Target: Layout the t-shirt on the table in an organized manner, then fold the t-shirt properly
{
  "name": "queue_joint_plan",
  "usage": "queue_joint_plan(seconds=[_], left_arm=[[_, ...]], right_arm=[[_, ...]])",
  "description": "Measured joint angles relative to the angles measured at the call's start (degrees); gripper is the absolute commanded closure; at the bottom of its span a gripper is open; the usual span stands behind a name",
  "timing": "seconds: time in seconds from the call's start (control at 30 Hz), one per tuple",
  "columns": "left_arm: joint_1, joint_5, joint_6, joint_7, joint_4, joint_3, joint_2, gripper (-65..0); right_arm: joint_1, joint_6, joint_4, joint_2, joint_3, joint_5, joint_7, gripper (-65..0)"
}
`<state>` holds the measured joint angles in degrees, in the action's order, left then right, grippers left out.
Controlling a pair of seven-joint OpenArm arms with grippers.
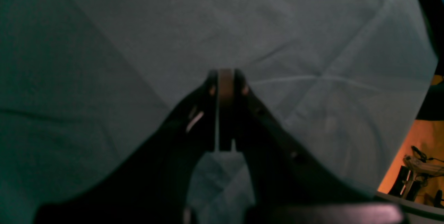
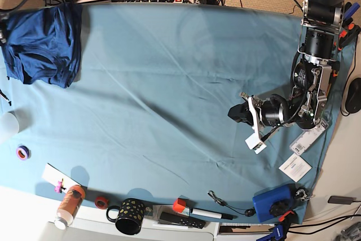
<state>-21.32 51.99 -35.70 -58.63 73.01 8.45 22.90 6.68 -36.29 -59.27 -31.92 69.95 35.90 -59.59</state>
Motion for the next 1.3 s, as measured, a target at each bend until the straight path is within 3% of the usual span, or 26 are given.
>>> queue_joint_plan(seconds=[0.07,0.13,0.2,0.3,0.37,0.4,0.47,0.67,0.83,1.0,1.3], left_arm=[[0.0,-0.04,0.02,0.0,0.0,0.0,0.0,0.0],[0.0,0.0,0.0,0.04,0.0,0.0,-0.04,0.0],[0.0,-0.07,0.02,0.09,0.0,0.0,-0.02,0.0],[0.02,-0.04,0.02,2.6,0.0,0.0,-0.02,0.0],[0.0,0.9,-0.66,5.64,0.0,0.0,-0.02,0.0],[0.0,1.46,-3.58,6.51,-0.02,0.0,-0.02,0.0],[0.04,3.21,-4.17,7.48,0.11,0.0,-0.66,0.0],[2.4,3.76,-3.8,10.29,4.92,-3.61,-3.87,0.0],[7.61,3.93,-3.74,10.73,13.94,-8.48,-4.55,0.0],[14.95,3.93,-3.85,10.71,25.18,-13.46,-4.81,0.0],[31.65,4.72,-3.8,10.4,38.91,-25.75,-4.79,0.0]], right_arm=[[0.17,2.21,0.0,-0.79,0.02,-1.92,0.79,0.0],[0.17,2.19,0.02,-1.4,0.0,-0.22,0.94,0.0],[0.13,1.29,0.02,-2.21,0.0,5.4,0.94,0.0],[0.15,-3.41,-0.07,-4.09,0.02,15.52,0.04,0.0],[-0.48,-2.97,-0.76,-4.39,0.63,23.41,-3.17,0.0],[-0.92,-3.19,-1.51,-4.28,1.03,26.38,-5.79,0.0],[-0.96,-3.3,-3.58,-3.93,1.77,31.5,-8.2,0.0],[0.44,-3.34,-19.21,-2.86,6.62,31.87,-10.64,0.0],[5.7,-3.58,-35.19,-0.68,7.34,31.61,-11.02,0.0],[8.55,-3.76,-47.39,4.09,7.34,31.8,-11.19,0.0],[14.4,-3.65,-52.5,13.75,7.3,36.52,-15.8,0.0]])
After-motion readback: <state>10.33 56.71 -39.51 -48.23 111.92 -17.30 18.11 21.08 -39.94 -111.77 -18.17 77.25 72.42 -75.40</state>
